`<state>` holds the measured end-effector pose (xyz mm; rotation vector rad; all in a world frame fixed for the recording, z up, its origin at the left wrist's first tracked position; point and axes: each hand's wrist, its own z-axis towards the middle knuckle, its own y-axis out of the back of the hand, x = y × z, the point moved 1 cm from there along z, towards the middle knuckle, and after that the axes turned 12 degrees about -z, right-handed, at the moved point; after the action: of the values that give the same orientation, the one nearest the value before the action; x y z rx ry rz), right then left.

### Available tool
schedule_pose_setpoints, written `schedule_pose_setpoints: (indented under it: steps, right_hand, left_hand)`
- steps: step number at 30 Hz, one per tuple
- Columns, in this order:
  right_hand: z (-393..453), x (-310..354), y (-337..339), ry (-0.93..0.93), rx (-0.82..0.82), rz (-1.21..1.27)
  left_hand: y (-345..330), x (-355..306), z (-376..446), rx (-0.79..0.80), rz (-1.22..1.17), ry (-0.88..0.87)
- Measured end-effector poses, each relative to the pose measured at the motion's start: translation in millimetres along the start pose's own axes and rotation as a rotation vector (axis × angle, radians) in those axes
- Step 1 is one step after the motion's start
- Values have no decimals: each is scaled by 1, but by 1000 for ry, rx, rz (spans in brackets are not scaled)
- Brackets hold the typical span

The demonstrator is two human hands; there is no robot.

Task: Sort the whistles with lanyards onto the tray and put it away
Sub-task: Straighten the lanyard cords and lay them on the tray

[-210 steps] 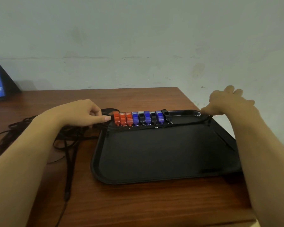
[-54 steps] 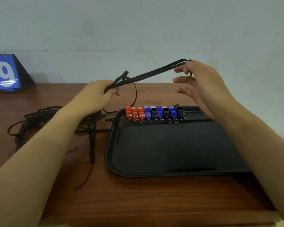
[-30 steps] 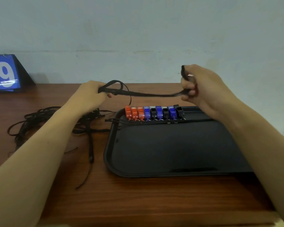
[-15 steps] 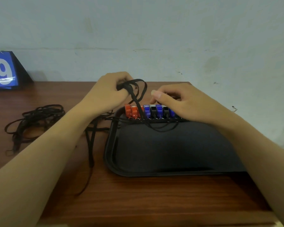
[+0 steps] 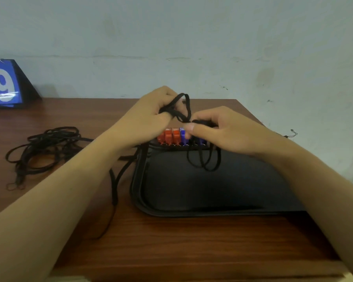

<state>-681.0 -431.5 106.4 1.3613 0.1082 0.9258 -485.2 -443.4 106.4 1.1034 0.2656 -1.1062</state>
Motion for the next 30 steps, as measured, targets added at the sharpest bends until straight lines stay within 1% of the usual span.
schedule_pose_setpoints:
  steps: [3, 8, 13, 18, 21, 23, 25, 27, 30]
  right_hand:
    - [0, -7, 8, -62, -33, -67]
    - [1, -18, 13, -142, -90, -213]
    - [2, -27, 17, -214, -176, -238]
    - [2, -28, 17, -244, -207, -271]
    - [4, -32, 19, -299, -266, -279]
    - [5, -36, 21, -319, -308, -274]
    - [5, -35, 22, -321, -305, -265]
    - [4, -33, 21, -316, -274, -267]
    - [4, -33, 17, -288, -247, -280]
  left_hand:
    - [15, 8, -1, -21, 23, 130]
    - [35, 26, -1, -101, 122, 239]
    - [47, 42, -1, -181, 228, 355]
    - [62, 62, -4, -268, 415, 533]
    - [71, 72, -7, -328, 478, 638]
    - [74, 81, -8, -278, 495, 716]
    - [73, 86, -8, -180, 505, 758]
    - [67, 83, -6, -70, 516, 732]
    - [61, 78, 0, 78, 598, 661]
